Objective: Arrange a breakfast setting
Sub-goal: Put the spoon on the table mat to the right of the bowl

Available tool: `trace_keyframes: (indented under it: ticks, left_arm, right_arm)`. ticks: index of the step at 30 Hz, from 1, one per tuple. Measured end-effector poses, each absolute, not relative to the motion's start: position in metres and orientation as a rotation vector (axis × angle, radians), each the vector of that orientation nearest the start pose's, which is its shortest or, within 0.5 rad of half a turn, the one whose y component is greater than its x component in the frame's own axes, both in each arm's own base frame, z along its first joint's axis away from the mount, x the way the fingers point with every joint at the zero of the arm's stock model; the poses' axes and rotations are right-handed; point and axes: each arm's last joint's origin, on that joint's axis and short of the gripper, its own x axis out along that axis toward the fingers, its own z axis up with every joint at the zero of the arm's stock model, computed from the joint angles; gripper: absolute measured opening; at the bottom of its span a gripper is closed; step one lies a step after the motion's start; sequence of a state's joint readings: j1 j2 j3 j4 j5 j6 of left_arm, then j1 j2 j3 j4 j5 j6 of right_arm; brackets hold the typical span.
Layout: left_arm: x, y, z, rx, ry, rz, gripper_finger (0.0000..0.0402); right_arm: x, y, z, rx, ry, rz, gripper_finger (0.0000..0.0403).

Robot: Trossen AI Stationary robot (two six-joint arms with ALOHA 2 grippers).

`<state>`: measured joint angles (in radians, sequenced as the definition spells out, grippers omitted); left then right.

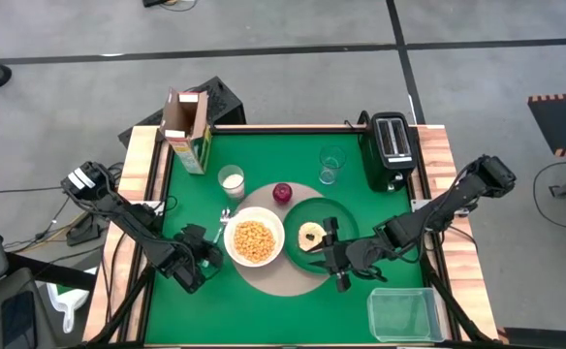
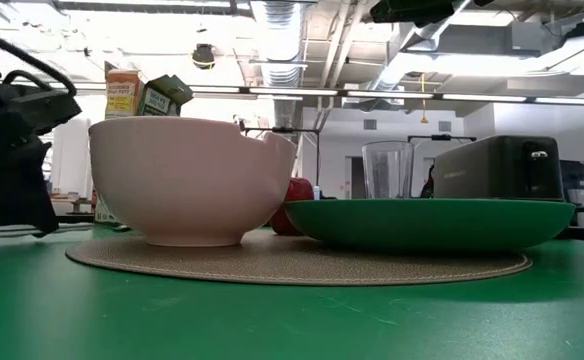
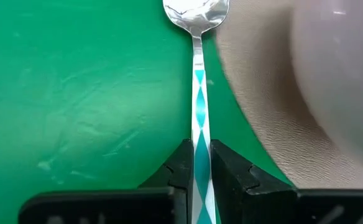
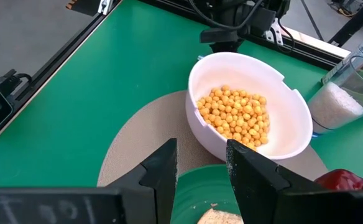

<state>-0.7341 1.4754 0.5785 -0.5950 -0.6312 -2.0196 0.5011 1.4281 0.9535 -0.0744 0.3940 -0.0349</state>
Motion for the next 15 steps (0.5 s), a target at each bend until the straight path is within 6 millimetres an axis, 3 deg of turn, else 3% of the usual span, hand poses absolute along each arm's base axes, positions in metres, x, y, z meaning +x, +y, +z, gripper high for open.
trace_keyframes:
  ticks: [7,15]
  left_arm:
    - [0.156,-0.125,0.121,-0.955,0.571,0.981,0.0025]
    - [0.173,-0.135,0.102,-0.985,0.476,0.980,0.0026]
  right_arm:
    - [0.276,0.138,0.257,-0.273,0.496,0.113,0.0163]
    - [0.276,0.137,0.256,-0.273,0.499,0.107,0.0163]
